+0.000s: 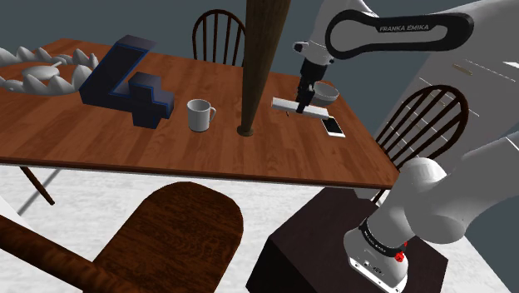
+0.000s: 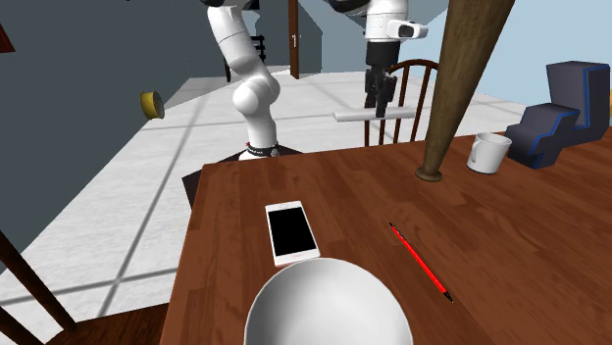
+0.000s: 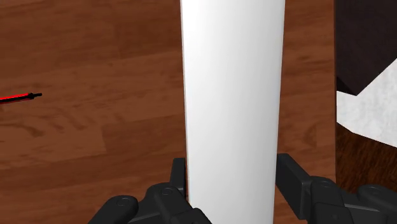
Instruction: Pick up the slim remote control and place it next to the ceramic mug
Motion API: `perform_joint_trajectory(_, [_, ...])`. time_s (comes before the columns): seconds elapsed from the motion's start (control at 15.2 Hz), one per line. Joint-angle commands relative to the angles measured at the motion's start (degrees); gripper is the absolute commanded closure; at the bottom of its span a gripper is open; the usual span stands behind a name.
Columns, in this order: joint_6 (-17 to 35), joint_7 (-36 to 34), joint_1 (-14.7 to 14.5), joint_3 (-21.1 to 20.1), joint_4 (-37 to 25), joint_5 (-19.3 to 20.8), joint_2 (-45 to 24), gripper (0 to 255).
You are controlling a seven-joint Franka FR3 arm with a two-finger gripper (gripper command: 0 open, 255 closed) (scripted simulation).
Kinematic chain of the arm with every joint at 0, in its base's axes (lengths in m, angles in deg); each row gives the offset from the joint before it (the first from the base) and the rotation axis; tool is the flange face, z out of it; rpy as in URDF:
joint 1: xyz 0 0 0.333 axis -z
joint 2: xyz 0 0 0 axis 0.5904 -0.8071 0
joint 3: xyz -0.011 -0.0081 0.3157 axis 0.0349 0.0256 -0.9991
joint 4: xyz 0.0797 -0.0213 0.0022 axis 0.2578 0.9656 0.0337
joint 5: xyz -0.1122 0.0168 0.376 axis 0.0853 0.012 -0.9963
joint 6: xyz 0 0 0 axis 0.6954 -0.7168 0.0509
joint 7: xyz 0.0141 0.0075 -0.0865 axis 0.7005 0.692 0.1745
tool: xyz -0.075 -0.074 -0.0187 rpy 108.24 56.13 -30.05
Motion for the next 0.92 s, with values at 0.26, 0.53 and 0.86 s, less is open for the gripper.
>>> perform_joint_trajectory(0.26, [0.92, -5.71, -3.69, -3.83, -5.99, -3.40, -7.41, 255])
perform_joint_trajectory(0.53, [0.78, -8.95, -5.79, -5.93, -11.61, -5.34, -13.14, 255])
perform_joint_trajectory(0.86, [-0.24, -12.69, -8.06, -8.17, -20.25, -7.32, -20.96, 255])
